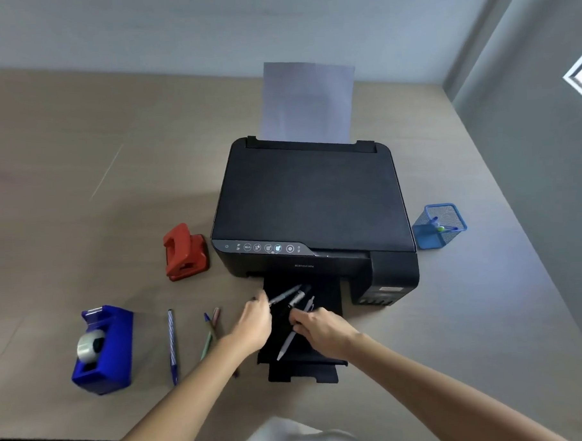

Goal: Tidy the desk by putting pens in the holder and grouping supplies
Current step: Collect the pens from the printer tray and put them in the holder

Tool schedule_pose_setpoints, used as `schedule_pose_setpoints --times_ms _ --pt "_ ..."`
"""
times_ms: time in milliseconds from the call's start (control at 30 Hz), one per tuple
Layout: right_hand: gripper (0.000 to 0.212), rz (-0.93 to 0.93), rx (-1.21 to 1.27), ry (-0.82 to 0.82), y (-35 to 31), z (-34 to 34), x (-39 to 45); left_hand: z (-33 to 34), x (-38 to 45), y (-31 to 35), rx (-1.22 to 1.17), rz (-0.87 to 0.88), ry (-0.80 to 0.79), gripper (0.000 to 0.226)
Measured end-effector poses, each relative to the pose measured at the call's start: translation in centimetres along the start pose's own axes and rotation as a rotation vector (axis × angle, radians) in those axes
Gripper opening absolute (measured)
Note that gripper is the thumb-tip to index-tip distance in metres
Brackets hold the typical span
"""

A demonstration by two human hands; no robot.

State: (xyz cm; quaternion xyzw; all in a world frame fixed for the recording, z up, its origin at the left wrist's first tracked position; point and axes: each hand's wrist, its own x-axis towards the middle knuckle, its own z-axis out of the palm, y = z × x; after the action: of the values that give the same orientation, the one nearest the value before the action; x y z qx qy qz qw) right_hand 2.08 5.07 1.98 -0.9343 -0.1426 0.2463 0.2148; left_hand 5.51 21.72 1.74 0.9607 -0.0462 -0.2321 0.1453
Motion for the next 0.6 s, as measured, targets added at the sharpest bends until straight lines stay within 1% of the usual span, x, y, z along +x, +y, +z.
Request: schedule_pose_setpoints --times_ms 67,100,167,233,267,333,367,400,433,467,533,567,600 --pt "0.017 0.076 0.012 0.048 -0.1 0.1 0.1 0.6 -0.6 0.2 -0.081 0.051 -0.015 0.036" --pt "0.019 0.122 0.014 0.071 0.0 0.2 0.2 0.9 -0.8 0.3 -0.078 0.061 -0.035 0.041" --pt "0.015 0.208 0.009 0.090 0.6 0.1 0.1 1.6 -0.8 0.7 0.027 0.056 -0.052 0.047" --pt "0.011 0.279 -0.011 0.097 1.5 -0.1 -0.3 1.9 -0.7 1.0 0.155 0.056 -0.004 0.042" --pt "0.018 0.302 -0.020 0.110 1.9 -0.2 -0.6 1.9 -0.7 1.1 0.205 0.066 0.022 0.039" --pt "0.043 0.303 -0.041 0.137 2.6 -0.5 -1.3 1.7 -0.9 1.2 0.300 0.103 0.033 0.037" --pt "0.053 0.276 -0.045 0.159 2.8 -0.8 -1.8 1.4 -1.1 1.3 0.332 0.112 0.020 0.038" --pt "0.059 0.228 -0.047 0.186 2.7 -1.3 -2.3 1.0 -1.5 1.5 0.341 0.110 -0.010 0.037" --pt "0.058 0.164 -0.042 0.227 2.6 -1.9 -2.9 0.2 -2.0 1.7 0.321 0.101 -0.053 0.035" --pt "0.052 0.094 -0.021 0.277 2.2 -2.7 -3.6 -0.7 -2.5 1.8 0.278 0.095 -0.108 0.032" --pt "0.037 -0.039 0.043 0.373 1.5 -4.9 -5.4 -3.0 -3.5 2.1 0.164 0.141 -0.242 0.023" --pt "0.033 -0.092 0.082 0.406 1.2 -6.1 -6.5 -4.4 -3.8 2.3 0.097 0.178 -0.321 0.020" --pt "0.033 -0.135 0.125 0.443 1.2 -7.6 -7.5 -6.0 -4.2 2.8 0.035 0.218 -0.383 0.022"
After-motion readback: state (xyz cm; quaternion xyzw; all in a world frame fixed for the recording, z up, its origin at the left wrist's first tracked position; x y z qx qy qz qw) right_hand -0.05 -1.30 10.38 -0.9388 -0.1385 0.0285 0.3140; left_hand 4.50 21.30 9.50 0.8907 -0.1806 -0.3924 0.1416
